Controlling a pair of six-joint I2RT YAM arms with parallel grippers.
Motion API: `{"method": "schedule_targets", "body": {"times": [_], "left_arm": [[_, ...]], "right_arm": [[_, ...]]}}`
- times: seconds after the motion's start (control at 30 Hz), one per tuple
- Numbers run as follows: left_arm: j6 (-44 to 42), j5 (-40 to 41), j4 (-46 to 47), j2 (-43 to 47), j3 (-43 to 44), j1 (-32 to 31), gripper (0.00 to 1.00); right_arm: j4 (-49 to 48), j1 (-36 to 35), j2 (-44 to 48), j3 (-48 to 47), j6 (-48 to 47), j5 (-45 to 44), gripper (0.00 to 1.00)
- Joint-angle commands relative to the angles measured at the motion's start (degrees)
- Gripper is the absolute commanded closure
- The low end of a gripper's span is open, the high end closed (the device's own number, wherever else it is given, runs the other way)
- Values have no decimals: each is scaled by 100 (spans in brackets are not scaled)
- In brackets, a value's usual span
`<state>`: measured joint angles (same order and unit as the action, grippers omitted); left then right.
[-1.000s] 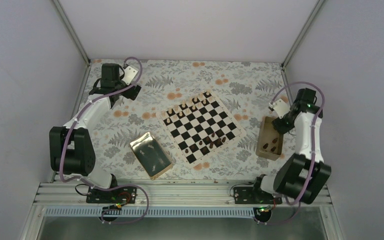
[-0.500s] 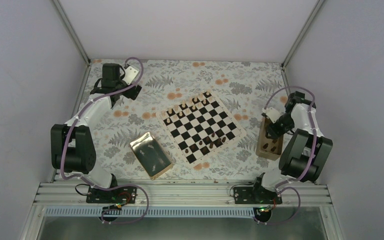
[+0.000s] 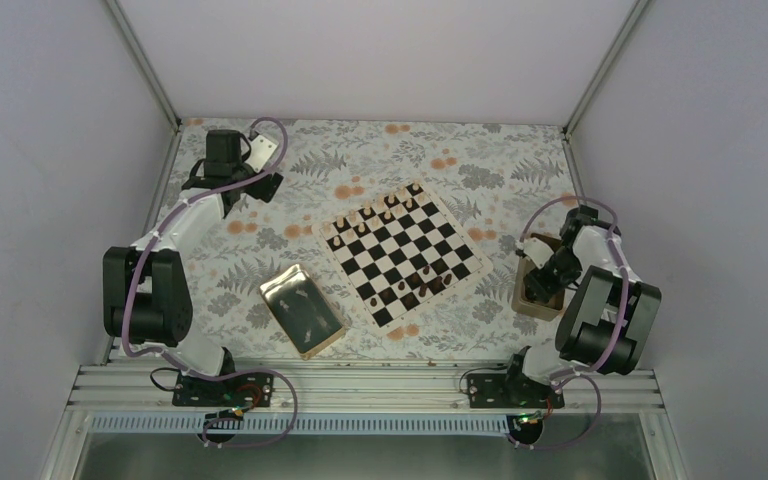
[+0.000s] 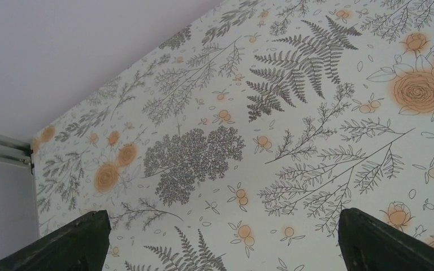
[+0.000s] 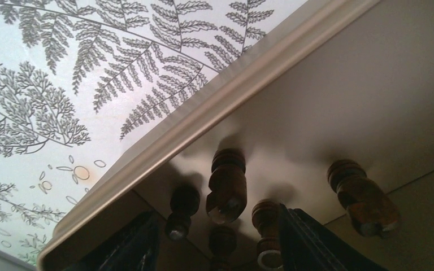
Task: Set up the chess pieces on the board
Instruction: Pick up the chess piece from the storage box.
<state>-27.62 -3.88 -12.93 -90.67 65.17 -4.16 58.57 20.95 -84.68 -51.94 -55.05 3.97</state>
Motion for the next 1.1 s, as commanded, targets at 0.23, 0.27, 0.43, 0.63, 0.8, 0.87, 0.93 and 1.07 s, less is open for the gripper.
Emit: {"method": "schedule_targets", "body": {"times": [0.23,0.27,0.43,0.63,0.8,0.87,0.93,1.07], "left_arm": [[57,90,108,49,-97,-14,0],[44,89,109,49,-93,-14,0],[14,98,107,-4,-73,-14,0],[34,95,132,-52,-83,-14,0],[37,108,148,-56,-79,-14,0],[48,113,143,-64,-54,-14,0],[46,99,142,-56,-35,-14,0],[59,88,150,-39,-33,-14,0]], "right_arm": [[-535,-60,-78,159,53,73,50],[-532,-60,-100,151,55,88,53],[-547,-63,-182,103,99,124,66],[-377,-62,-96,-112,105,189,78],[-48,-60,66,-608,99,226,82],[108,-58,135,-813,100,183,82],[263,-60,170,-1022,106,147,82],[579,-62,194,-1459,124,108,82]]}}
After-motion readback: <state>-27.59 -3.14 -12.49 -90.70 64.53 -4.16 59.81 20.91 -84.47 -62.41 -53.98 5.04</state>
